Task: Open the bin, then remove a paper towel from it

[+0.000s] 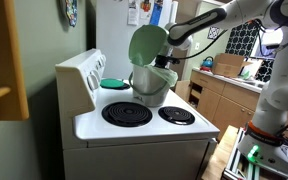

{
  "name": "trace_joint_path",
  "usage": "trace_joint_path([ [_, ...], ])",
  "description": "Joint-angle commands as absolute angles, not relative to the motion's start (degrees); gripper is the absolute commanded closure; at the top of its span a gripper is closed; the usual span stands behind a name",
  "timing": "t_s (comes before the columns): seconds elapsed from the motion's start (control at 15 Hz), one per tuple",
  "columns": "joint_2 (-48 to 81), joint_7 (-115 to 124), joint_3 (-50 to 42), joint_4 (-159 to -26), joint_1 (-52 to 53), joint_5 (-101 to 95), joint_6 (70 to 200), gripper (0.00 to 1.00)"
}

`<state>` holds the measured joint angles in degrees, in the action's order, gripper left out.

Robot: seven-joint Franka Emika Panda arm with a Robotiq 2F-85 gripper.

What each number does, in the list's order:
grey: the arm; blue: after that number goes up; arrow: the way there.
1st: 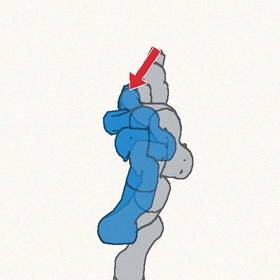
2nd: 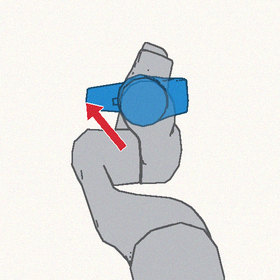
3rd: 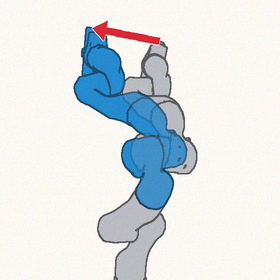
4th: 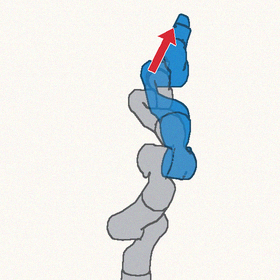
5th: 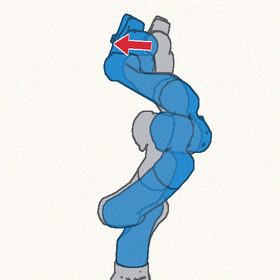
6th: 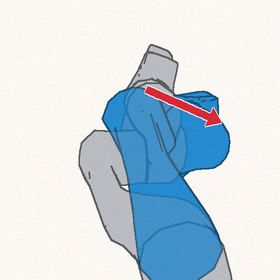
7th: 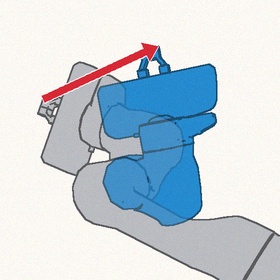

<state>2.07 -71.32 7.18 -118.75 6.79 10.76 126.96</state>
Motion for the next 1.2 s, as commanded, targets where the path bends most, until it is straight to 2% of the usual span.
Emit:
trace_joint_path([
  [0.0,0.85,-69.99,7.07,-117.88,6.47,9.51,125.58,0.85],
  [0.07,0.45,-69.80,7.02,-117.67,6.44,9.52,125.44,0.94],
  [0.2,-0.56,-69.32,6.92,-117.03,6.34,9.40,125.04,0.99],
  [0.8,-4.45,-66.97,5.45,-113.43,6.36,11.56,121.74,0.98],
  [0.87,-4.25,-66.97,5.45,-113.40,6.52,11.45,121.63,0.73],
  [0.93,-3.71,-67.45,5.67,-113.73,6.86,11.60,121.12,0.71],
  [1.13,-2.29,-67.20,6.54,-114.86,7.67,11.07,120.87,0.50],
])
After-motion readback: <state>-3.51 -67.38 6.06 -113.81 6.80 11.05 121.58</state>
